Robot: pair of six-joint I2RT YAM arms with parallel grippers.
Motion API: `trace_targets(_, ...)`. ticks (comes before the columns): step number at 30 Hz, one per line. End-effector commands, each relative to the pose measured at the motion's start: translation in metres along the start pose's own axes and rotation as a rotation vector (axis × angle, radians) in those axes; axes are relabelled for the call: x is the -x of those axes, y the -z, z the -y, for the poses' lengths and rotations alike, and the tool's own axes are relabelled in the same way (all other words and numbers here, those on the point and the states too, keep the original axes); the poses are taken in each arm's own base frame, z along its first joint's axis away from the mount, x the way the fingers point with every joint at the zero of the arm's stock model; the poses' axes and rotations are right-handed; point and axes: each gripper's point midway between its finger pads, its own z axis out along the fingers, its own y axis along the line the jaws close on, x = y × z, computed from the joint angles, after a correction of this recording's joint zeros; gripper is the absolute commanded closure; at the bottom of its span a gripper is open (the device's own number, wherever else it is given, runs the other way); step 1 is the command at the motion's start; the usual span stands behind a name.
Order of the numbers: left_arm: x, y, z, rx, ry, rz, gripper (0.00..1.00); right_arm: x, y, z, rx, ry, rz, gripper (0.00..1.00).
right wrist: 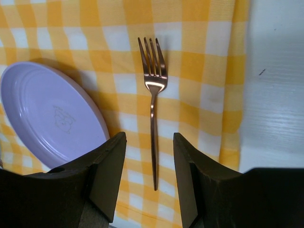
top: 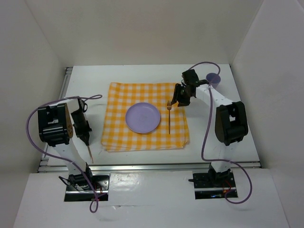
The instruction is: Set the dinner table for one person
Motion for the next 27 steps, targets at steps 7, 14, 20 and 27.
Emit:
trace_targets(7,0.044,-0.005,0.008,-0.030,-0.165,0.143,1.00,0.025,0.046,-0.007,0.002,0.032,0.118,0.48)
trace_targets(14,0.070,0.046,0.022,-0.097,-0.259,0.315,1.00,0.028,0.065,-0.016,0.034,0.023,0.161,0.48)
trace_targets(20,0.084,0.112,0.049,-0.115,-0.352,0.505,1.00,0.028,0.079,-0.017,0.039,0.028,0.191,0.48)
trace_targets(27,0.049,0.188,0.122,-0.245,-0.529,0.549,1.00,0.016,0.091,-0.012,0.033,0.018,0.198,0.48)
